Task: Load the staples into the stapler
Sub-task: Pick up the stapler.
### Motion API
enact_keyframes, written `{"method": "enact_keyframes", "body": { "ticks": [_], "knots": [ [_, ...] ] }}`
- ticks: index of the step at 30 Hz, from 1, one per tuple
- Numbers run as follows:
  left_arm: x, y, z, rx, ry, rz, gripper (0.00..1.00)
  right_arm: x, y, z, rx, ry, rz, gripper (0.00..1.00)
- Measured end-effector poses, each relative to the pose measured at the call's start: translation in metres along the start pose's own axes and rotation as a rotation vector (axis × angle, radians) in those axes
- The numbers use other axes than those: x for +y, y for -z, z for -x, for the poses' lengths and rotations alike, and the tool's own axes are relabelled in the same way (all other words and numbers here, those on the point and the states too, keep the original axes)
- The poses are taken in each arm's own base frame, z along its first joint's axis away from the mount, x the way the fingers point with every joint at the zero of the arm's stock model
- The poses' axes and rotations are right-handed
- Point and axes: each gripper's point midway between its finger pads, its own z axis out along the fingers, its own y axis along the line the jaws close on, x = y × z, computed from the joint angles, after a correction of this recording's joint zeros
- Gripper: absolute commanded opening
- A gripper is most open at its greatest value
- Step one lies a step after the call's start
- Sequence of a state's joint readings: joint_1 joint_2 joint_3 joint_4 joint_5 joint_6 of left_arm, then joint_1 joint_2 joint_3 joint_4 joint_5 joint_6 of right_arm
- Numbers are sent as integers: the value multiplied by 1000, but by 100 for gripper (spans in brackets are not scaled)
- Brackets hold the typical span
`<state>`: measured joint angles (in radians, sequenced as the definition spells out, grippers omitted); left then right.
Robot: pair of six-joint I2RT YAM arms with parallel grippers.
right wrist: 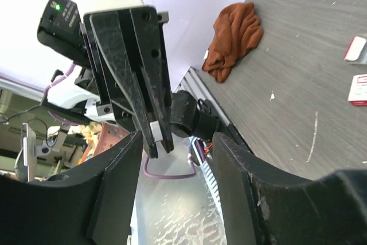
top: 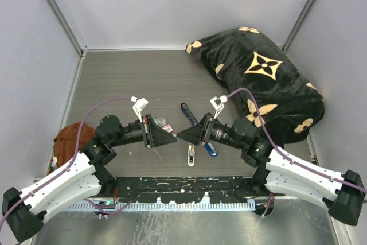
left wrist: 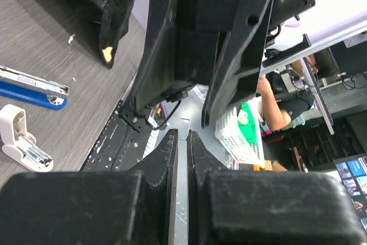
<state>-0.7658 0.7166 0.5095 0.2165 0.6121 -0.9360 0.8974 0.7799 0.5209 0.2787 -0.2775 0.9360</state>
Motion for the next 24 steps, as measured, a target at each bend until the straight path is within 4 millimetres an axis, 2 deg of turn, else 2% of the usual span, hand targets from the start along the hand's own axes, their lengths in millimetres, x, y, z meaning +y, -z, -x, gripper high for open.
{"method": "enact_keyframes", "body": {
  "ticks": [3,5,11,19,24],
  "knots": [
    [0,2,4,-31,9,12,0,4,-9,-15,20,-6,9,56],
    [1,2,5,-42,13,19,0,3,-13,-17,14,-14,17,53],
    [4,2,7,-54,25,35,0,5,-18,-14,-26,-25,38,49],
    [3,2,7,-53,40,33,0,10,-13,-3,-81,-24,46,40],
    [3,2,6,-49,42,30,0,10,-14,-3,-79,-25,48,34]
  ]
}}
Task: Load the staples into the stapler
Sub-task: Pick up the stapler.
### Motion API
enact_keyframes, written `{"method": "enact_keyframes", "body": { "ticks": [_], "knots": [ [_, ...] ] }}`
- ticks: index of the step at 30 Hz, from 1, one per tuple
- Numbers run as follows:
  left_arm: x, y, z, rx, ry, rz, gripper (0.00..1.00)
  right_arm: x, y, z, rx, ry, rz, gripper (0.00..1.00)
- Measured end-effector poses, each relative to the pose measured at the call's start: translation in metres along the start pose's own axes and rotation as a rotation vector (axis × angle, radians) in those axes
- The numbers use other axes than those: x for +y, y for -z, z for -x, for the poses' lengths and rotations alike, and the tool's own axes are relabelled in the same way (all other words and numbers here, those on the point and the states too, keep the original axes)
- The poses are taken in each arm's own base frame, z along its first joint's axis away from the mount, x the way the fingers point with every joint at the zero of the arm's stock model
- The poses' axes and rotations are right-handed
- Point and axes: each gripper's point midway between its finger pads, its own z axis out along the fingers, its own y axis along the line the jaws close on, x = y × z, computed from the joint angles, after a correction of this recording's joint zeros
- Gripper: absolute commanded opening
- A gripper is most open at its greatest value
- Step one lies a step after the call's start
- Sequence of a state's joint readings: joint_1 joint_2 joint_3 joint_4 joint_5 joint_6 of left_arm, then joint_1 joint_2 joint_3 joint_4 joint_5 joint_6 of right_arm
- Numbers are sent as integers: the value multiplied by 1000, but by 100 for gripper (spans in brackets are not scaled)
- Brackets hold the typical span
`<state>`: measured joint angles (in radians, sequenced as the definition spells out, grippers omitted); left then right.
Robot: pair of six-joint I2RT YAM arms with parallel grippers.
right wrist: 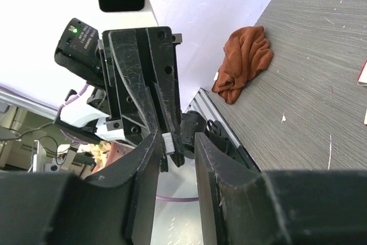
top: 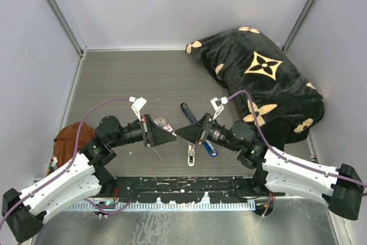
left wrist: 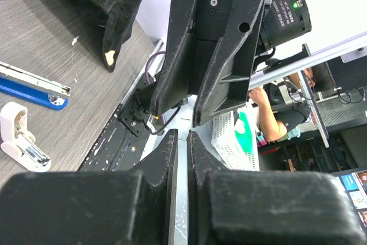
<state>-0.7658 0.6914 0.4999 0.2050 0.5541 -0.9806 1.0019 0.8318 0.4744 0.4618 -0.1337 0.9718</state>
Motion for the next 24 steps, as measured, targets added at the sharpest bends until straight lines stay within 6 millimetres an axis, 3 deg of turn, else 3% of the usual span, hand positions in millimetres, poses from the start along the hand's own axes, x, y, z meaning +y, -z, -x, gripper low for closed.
{"method": "enact_keyframes", "body": {
  "ticks": [5,13,20,22,24],
  "knots": [
    [0,0,0,0,0,2,0,-2,-2,-5,19,-8,1,25],
    [-1,0,0,-2,-1,-1,0,3,-2,-5,15,-14,20,24],
    [-1,1,1,-3,-3,-3,2,5,0,-4,6,-30,37,12],
    [-1,1,0,-3,-3,-3,18,5,0,-4,4,-30,41,10],
    [-1,1,0,-3,0,-3,44,5,0,-4,3,-33,42,10]
  ]
}}
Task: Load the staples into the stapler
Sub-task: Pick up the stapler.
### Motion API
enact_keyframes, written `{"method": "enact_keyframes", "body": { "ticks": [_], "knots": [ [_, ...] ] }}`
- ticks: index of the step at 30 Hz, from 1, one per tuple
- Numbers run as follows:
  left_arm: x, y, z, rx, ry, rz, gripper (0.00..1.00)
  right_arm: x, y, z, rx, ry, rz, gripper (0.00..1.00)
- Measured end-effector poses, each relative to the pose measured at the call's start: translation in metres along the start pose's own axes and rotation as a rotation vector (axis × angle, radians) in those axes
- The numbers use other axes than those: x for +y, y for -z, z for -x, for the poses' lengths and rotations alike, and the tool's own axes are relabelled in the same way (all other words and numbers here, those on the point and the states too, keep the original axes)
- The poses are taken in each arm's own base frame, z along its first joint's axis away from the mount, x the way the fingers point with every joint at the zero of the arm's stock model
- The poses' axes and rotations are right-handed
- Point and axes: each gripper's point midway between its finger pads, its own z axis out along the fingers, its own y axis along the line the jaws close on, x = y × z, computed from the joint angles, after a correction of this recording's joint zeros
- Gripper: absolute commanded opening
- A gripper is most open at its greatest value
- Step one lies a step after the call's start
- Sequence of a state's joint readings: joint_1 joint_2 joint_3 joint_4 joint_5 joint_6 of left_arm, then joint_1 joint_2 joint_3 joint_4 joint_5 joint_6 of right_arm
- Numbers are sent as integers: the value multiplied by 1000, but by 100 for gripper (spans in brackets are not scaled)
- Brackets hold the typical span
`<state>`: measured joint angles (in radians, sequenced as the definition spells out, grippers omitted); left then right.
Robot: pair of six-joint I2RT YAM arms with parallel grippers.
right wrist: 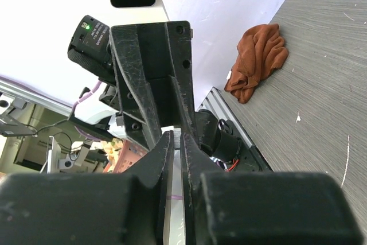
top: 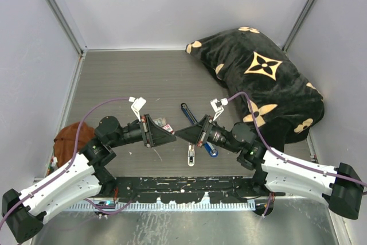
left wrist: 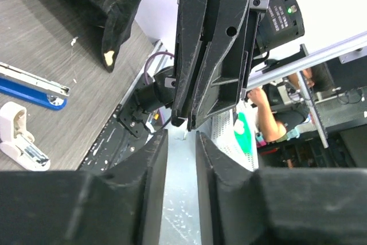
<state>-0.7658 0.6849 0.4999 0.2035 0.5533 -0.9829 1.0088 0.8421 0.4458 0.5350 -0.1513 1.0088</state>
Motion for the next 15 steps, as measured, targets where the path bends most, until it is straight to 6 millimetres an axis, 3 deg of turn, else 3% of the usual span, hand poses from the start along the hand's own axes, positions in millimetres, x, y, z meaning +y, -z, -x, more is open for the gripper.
{"method": "enact_keyframes", "body": {
  "ticks": [2,5,11,15],
  "knots": [
    [1,0,0,2,-3,4,64,-1,0,0,0,0,-1,10],
    [9,2,-4,17,-12,39,77,-3,3,-1,-5,0,-3,9],
    [21,8,-5,41,-88,136,78,-12,12,9,-31,17,-33,9],
    [37,8,-9,108,-188,197,68,-42,21,35,-81,28,-107,9]
  ]
}}
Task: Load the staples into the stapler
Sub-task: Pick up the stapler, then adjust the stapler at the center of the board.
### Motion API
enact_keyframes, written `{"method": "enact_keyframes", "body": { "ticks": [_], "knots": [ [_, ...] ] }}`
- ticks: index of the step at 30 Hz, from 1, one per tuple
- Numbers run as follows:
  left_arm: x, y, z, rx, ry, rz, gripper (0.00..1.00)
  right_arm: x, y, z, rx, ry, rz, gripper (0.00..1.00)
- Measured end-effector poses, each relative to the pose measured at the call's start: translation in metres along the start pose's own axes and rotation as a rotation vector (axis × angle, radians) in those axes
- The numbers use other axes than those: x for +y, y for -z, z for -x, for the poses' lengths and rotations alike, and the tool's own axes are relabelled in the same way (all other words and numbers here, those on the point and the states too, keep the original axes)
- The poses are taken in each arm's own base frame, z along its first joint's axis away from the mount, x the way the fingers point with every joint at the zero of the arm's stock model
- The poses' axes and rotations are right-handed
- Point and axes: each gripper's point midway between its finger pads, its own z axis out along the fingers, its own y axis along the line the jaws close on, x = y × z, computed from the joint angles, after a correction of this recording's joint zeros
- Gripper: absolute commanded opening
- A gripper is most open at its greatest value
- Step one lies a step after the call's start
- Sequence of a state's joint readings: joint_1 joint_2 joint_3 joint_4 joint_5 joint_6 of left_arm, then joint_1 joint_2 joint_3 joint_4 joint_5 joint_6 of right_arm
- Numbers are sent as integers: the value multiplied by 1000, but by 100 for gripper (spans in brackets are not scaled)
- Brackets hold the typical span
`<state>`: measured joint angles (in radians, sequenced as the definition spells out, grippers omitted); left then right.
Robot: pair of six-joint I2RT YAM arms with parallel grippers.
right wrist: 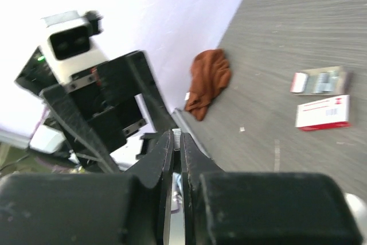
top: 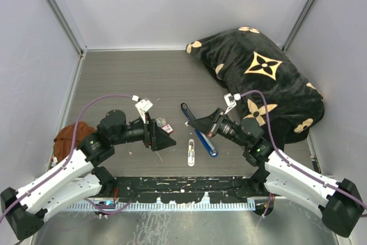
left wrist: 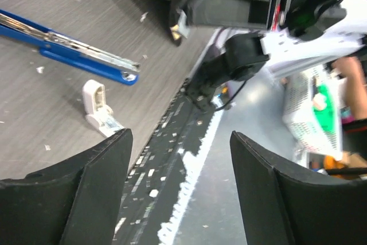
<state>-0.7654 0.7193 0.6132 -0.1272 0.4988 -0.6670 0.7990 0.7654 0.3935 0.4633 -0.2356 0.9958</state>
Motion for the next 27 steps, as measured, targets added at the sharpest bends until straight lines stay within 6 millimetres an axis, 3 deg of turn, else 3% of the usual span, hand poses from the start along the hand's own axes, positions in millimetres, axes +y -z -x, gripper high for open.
{"method": "enact_keyframes", "body": {
  "ticks": [4,9,18,27],
  "knots": [
    [19,-17,-12,96,-98,41,66,-37,8,13,-6,-1,-100,9],
    [45,-44,-55,280,-191,64,64,-54,21,10,23,-5,-143,9],
    [83,-85,-89,419,-267,60,65,-54,50,-5,16,-17,-131,10],
    [106,-107,-94,440,-329,75,66,-54,63,-12,-3,-60,-126,9]
  ]
}}
